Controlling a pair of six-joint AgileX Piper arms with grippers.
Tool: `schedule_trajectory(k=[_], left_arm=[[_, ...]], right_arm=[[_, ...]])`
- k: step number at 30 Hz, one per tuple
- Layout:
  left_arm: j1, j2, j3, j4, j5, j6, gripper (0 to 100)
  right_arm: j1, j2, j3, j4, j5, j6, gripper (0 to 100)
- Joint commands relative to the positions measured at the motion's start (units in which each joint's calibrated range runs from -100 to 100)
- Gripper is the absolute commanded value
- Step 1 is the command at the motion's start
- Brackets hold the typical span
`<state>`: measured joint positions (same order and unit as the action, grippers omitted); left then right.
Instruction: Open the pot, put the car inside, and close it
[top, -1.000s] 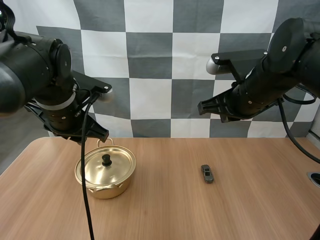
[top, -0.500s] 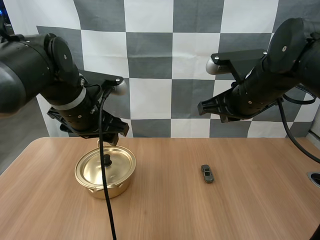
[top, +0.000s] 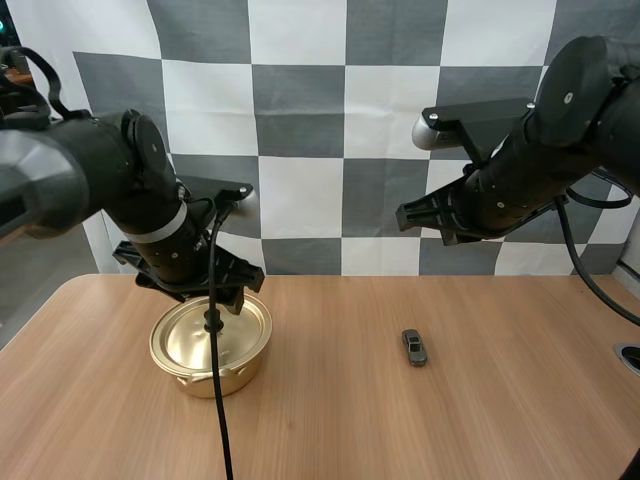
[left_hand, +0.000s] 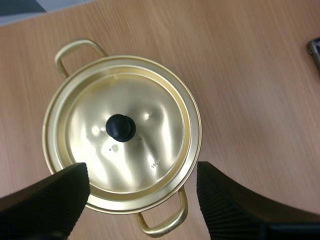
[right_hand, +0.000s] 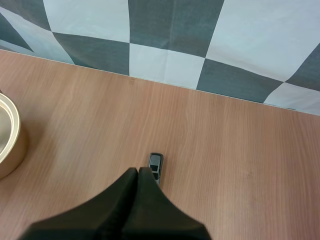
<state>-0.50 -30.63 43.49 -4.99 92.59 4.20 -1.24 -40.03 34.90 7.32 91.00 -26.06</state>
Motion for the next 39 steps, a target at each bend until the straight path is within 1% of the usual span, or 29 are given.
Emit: schedule_trajectory(k=[1,7,11,21,27,39], left_arm=[[0.01,3.0,0.03,0.76,-1.12,-0.09,100],[0.01,5.34,0.03,3.63,-10.19,-0.33,100],[0.01,6.35,0.03,3.92,-15.04,-0.33,100],[0.01,13.58,0.03,4.0,-17.03,0.05,100],[0.01,16.12,0.03,4.0,-20.06,0.05,100],[0.01,20.55,0.03,4.05,-20.41,0.05,100]], right_arm=[[-0.06,0.0,0.04,-0.05,0.04,-0.06,0],[-0.06,0.0,0.04,-0.47,0.76,-0.06,0],[-0.06,0.0,0.04,-0.47,1.3,-0.06,0],[-0.06,0.0,0.04,-0.47,1.92,-0.21,0],[-0.06,0.0,0.04,-0.47,2.72,-0.21,0],[-0.06,0.0,0.04,-0.47,2.72,-0.21,0]])
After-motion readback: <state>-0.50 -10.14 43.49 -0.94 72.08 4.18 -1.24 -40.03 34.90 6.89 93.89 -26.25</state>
